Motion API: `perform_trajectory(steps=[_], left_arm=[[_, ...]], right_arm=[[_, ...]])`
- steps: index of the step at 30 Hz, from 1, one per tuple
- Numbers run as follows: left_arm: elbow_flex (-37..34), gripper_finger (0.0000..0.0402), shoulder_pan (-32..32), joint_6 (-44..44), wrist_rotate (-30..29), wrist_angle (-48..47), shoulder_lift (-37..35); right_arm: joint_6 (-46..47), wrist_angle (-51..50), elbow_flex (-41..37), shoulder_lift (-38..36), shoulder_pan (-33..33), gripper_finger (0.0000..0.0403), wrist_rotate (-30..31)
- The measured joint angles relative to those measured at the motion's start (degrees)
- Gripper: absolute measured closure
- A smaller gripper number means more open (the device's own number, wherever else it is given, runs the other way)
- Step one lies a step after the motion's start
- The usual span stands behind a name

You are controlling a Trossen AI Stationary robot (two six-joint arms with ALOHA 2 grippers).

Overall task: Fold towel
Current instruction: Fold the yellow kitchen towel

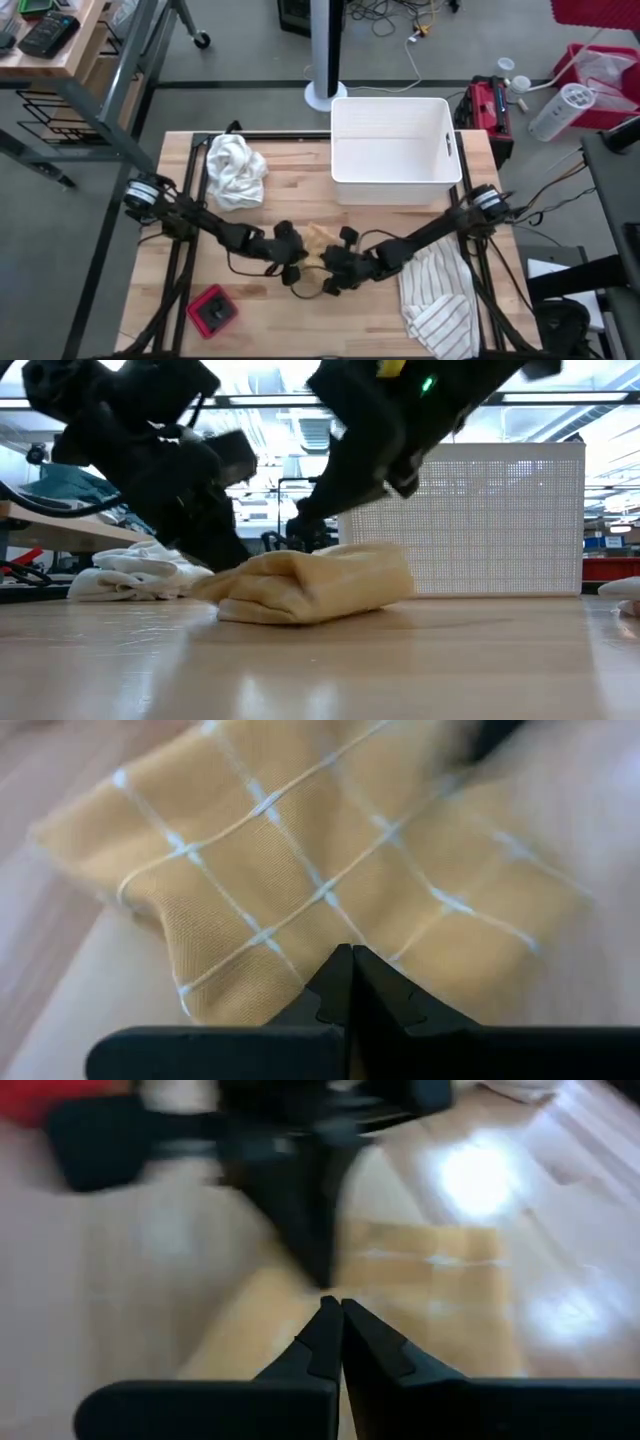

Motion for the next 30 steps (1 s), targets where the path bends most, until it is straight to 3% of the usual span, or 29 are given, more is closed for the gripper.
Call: perform_trajectory(steps=[6,18,25,30], left_arm=[[2.5,0.0402,0.1,-3.1,-0.4,-3.4,1.0],[1.5,0.0401,0.1,-4.1,-0.6,-2.1,-0.6],[0.5,0.0401,0.3,-6.5,-9.0,-2.4,-2.9],[0.7,0.0402,0.4,-5.7,-9.9,-2.6,-5.0]], right_arm=[[4.0,0.2,-1.4,-0.2,3.9,0.0402,0.2],[7.4,7.0,-1.9,8.1,3.8,0.0403,0.8],[7.7,8.1,-1.5,9.6,3.6,0.0403,-1.1],[5.0,6.4,-1.6,5.4,3.7,0.0403,-0.7]])
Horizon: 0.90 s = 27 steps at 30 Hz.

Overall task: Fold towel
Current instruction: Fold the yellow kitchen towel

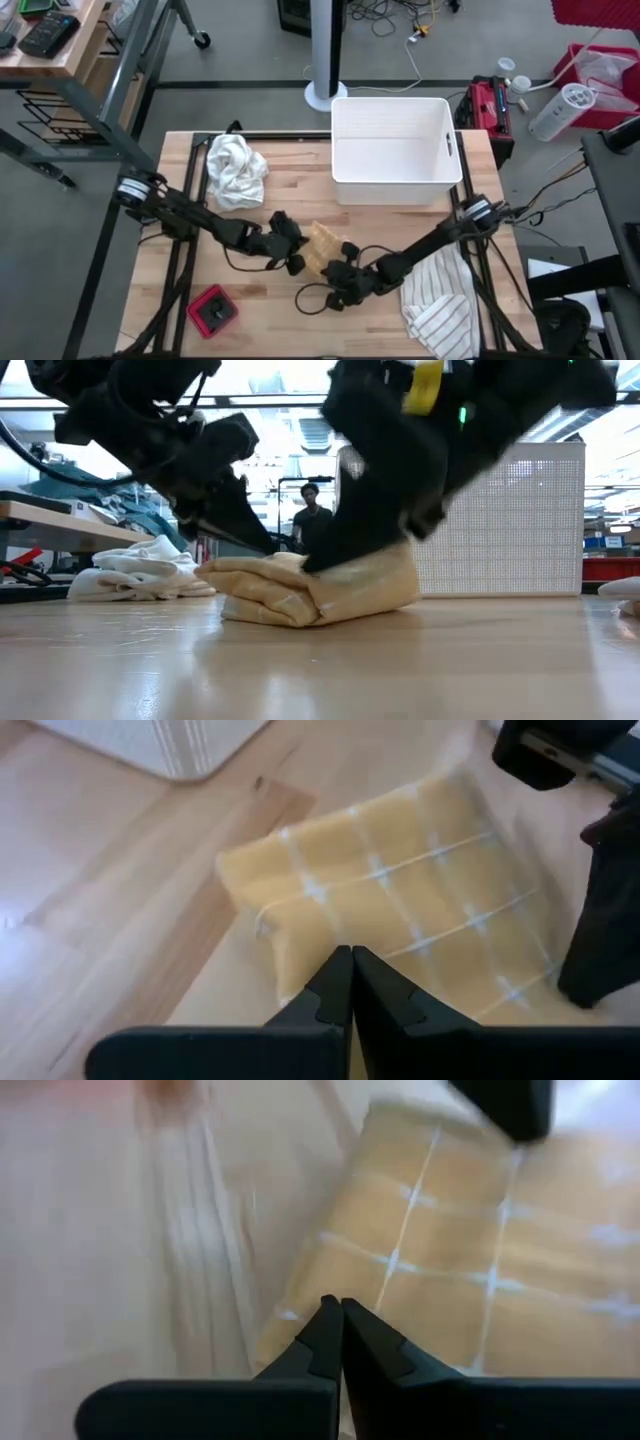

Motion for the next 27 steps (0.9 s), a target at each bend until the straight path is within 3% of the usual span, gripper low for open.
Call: perform_trajectory(steps=[8,13,15,22,27], left_arm=[[-0.1,0.0401,-0.5,-5.8,2.4,-3.4,-0.8],[0.5,0.0402,-2.2,-5.1,3.9,4.3,-0.9],[1.6,0.0401,-2.9,-4.9,3.9,8.2,-0.6],[4.7,0.0401,-4.0,-6.2,4.2,8.0,4.9],[5.8,0.0402,-4.1,-11.3,5.4,2.4,10.3]], right_arm=[[-1.2,-9.8,-0.7,-9.8,0.8,0.0403,7.8],[4.8,-14.4,-3.8,-12.3,-1.0,0.0403,10.9],[8.8,-14.0,-5.5,-12.2,-2.4,0.0403,10.6],[16.1,-9.9,-9.9,-9.8,-5.4,0.0403,3.8],[19.7,-9.5,-11.5,-9.5,-5.4,0.0403,0.8]])
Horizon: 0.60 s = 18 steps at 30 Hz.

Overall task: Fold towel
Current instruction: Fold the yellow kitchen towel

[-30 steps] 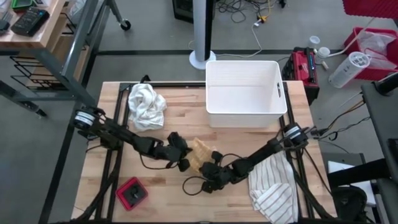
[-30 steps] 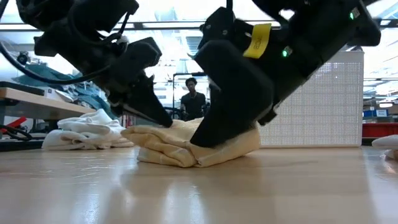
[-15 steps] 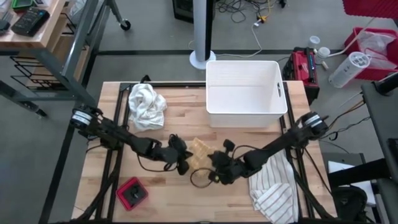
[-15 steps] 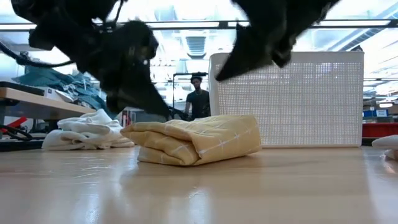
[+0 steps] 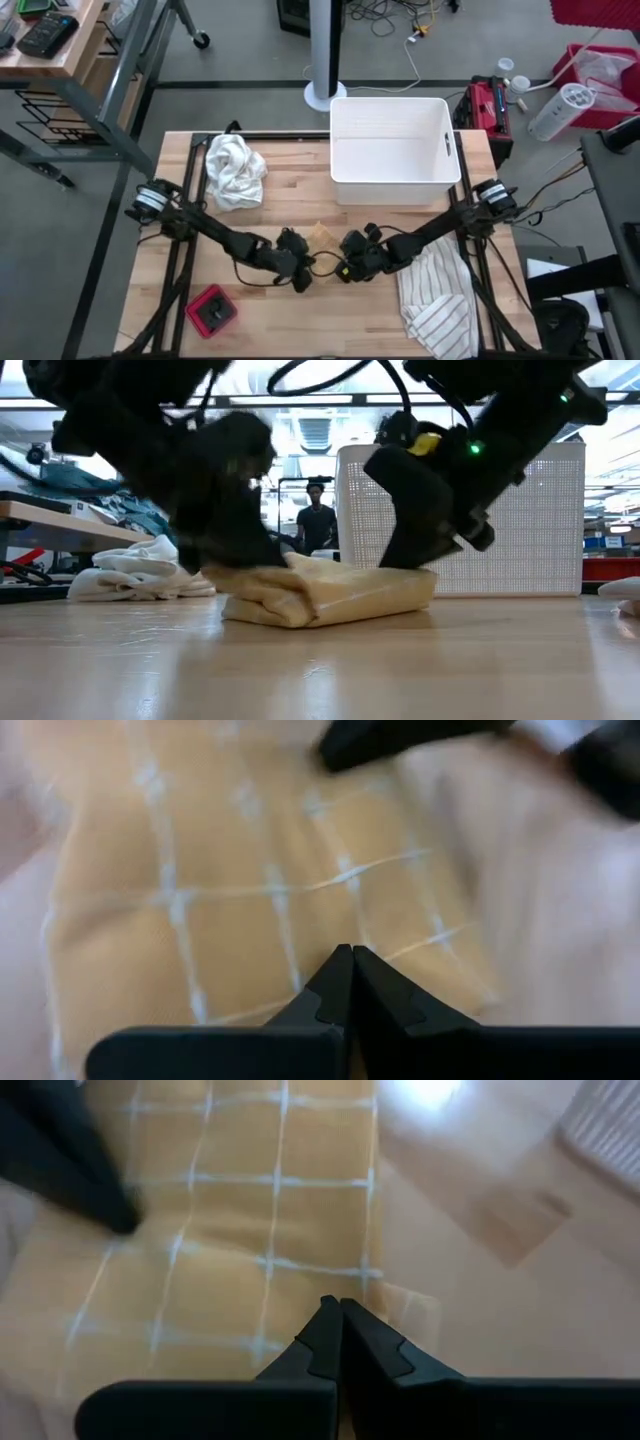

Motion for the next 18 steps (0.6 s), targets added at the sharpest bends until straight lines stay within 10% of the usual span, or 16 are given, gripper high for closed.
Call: perform_trajectory(steps=[9,18], left_arm=[[0.6,0.0402,1.5,2.0,-0.6,-4.0,0.3],[-1.1,0.0402,-0.4,2.6,0.0,-9.8,-9.1]], right_arm=[[4.2,0.4,-1.2,-0.5,2.0,0.0403,-9.5],[1.2,-2.5,3.6,-3.8,3.9,0.0403,-6.7]])
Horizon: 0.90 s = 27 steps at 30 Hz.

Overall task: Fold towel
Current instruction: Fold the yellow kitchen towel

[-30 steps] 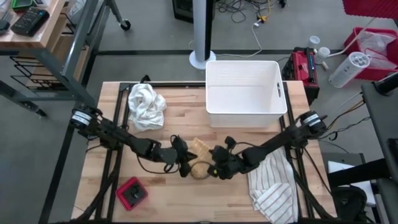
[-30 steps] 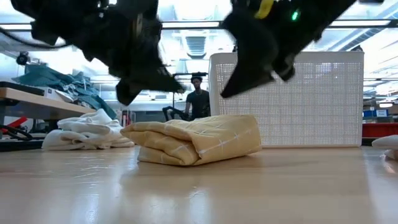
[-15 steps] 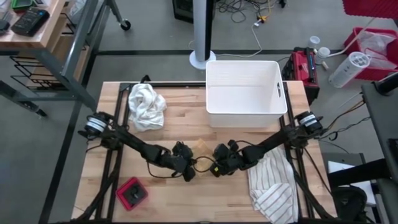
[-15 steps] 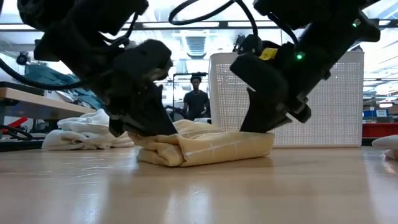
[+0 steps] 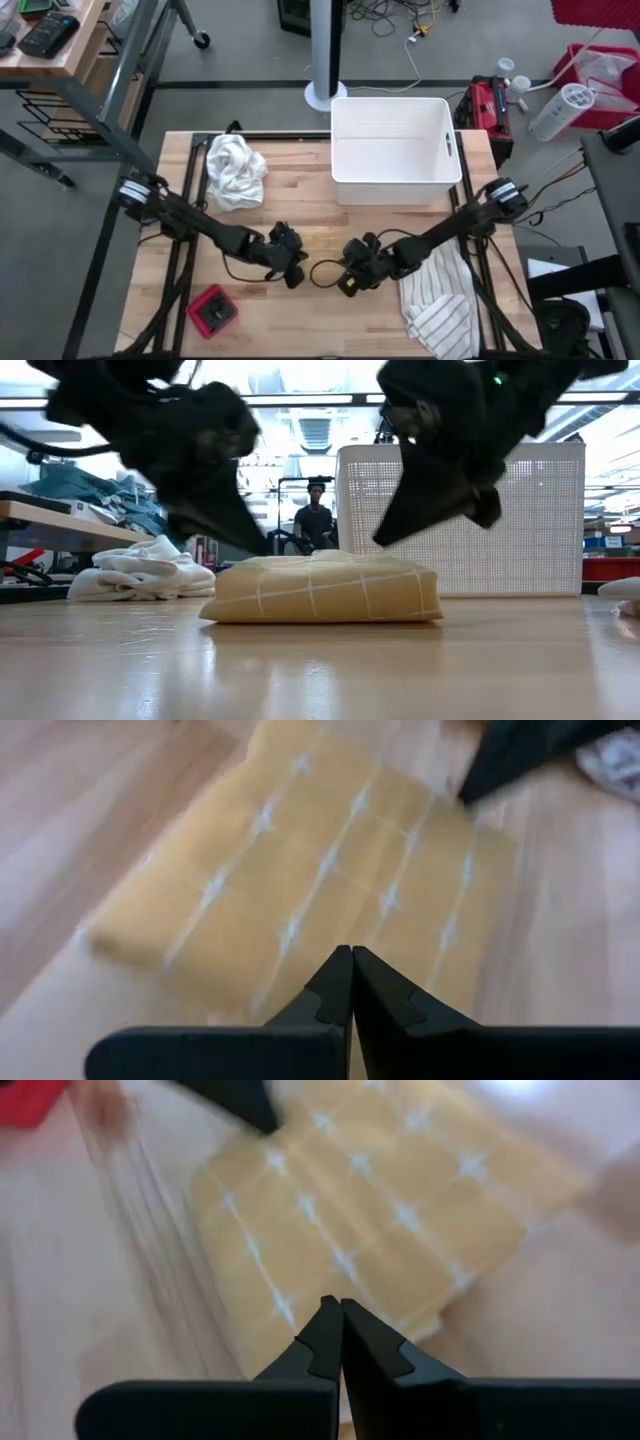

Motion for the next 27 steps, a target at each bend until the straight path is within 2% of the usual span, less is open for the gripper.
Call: perform_trajectory(steps=[6,10,13,16,20,27], left_arm=[[-1.6,0.0402,-4.2,-2.7,-0.2,0.6,-2.3],[-2.3,0.0402,-4.3,-4.9,-0.3,1.1,-0.2],[-2.4,0.0402,-4.2,-5.8,-0.6,0.1,0.3],[-2.2,0.0402,-4.2,-6.5,-3.3,-1.3,-0.7],[-2.3,0.0402,-4.3,-8.7,-5.0,-3.7,-2.6],[-5.7,0.0402,-3.2,-15.3,-5.1,-4.0,-4.8]], right_arm=[[0.4,-8.3,1.2,-1.8,0.6,0.0403,6.7],[1.6,-6.1,0.7,-0.4,0.0,0.0403,7.9],[4.3,-8.1,0.5,0.9,0.1,0.0403,8.9],[9.1,-13.7,0.4,0.9,0.3,0.0403,10.4],[12.0,-17.5,0.2,0.8,0.1,0.0403,6.7],[11.4,-14.1,-0.6,-2.5,-0.2,0.0397,1.0]])
